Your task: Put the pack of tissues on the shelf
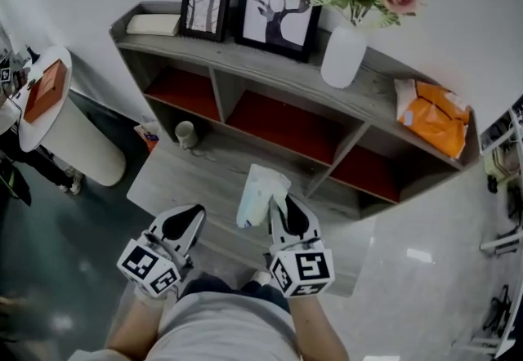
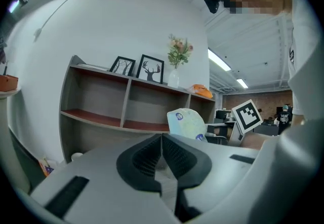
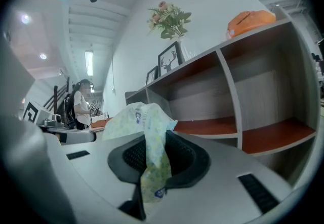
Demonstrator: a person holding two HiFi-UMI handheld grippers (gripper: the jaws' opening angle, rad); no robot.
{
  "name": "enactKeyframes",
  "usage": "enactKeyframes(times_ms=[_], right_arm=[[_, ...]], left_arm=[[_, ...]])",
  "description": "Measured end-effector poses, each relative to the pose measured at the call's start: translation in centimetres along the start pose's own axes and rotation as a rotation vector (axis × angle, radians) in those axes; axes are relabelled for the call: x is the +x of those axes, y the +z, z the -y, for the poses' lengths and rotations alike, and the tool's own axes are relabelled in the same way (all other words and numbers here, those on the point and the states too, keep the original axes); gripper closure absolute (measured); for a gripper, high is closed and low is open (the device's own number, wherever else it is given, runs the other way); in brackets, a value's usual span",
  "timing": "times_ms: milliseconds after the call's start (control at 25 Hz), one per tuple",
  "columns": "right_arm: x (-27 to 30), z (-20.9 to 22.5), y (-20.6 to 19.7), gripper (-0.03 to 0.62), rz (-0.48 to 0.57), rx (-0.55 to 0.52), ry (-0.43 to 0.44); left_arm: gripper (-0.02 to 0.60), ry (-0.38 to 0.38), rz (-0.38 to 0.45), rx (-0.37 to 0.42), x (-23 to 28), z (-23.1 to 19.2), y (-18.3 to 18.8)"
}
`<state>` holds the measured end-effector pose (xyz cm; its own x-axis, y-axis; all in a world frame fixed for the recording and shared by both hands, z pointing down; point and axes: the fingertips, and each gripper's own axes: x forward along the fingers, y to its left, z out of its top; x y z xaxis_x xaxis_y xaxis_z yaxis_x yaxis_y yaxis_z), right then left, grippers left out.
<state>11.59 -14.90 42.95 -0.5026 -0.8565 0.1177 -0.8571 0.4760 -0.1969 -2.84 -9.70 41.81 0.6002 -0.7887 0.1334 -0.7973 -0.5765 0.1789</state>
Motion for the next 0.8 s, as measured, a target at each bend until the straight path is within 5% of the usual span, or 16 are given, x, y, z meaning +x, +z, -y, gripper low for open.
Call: enactKeyframes(times_ms=[320,800], right_arm=[[5.5,2.7,3.1,0.53,0.0,-0.009,-0.005],[14.1,5.2,5.8,0.53,-0.035,-0.056,-0.124]], left_arm=[[0.56,0.071,-0.008,-0.002,1.6,-1.2,0.9],[0.56,0.057,-0.017,-0.006,1.3,-5.6,2.6]])
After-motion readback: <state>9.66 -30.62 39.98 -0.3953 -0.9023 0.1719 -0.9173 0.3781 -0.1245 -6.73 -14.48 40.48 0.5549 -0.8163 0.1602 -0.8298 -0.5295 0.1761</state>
